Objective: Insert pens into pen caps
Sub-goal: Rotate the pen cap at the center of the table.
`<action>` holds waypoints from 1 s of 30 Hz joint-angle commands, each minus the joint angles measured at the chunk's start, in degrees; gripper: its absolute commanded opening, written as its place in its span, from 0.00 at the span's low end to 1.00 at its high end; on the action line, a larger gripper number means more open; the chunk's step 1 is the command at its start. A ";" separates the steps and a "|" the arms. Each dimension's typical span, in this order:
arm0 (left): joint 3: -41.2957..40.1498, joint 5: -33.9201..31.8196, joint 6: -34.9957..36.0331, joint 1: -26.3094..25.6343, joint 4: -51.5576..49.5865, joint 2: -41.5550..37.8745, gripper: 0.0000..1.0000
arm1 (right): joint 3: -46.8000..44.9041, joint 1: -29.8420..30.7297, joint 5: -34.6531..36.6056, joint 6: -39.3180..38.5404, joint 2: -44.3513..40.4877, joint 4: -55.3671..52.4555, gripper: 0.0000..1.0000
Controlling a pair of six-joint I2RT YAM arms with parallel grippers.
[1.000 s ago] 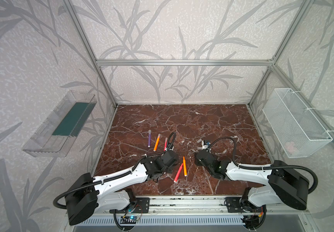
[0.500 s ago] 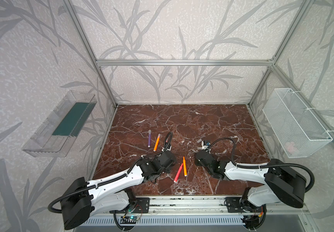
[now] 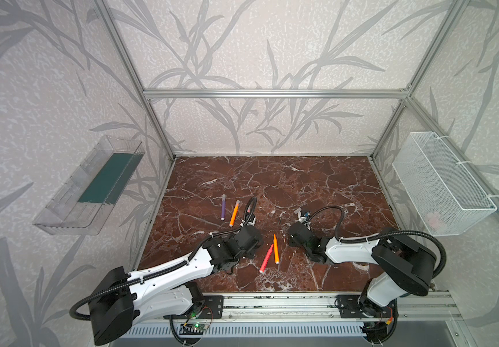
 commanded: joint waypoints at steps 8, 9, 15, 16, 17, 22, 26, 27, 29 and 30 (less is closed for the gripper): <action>-0.07 -1.32 -0.23 0.54 -0.94 0.02 0.00 | 7.57 -0.52 -2.58 -2.39 6.38 -1.84 0.47; -0.08 -1.20 -0.20 0.61 -0.91 -0.05 0.00 | 8.48 -0.47 -2.78 -2.74 6.80 -2.96 0.47; -0.19 -1.06 -0.13 0.71 -0.83 -0.46 0.00 | 12.74 -0.47 -0.88 -4.61 8.36 -10.64 0.45; -0.17 -0.97 -0.07 0.71 -0.74 -0.39 0.00 | 13.56 -0.47 0.03 -5.02 8.56 -12.58 0.45; -0.17 -0.92 -0.10 0.71 -0.73 -0.30 0.00 | 14.69 -0.47 1.03 -5.61 8.87 -14.54 0.45; -0.25 -0.77 -0.03 0.72 -0.58 -0.08 0.00 | 23.91 -0.39 4.03 -10.21 13.07 -27.60 0.42; -0.30 -0.79 -0.14 0.73 -0.58 0.17 0.00 | 30.87 -0.38 3.25 -14.12 16.80 -35.96 0.38; -0.34 -0.76 -0.13 0.76 -0.61 0.13 0.00 | 31.77 -0.38 2.30 -14.84 17.22 -36.89 0.38; -0.42 -0.73 -0.26 0.81 -0.61 0.12 0.00 | 32.52 -0.47 0.94 -15.72 17.30 -37.86 0.37; -0.50 -0.79 -0.25 0.80 -0.55 0.12 0.00 | 32.69 -0.47 0.54 -15.92 17.25 -38.10 0.37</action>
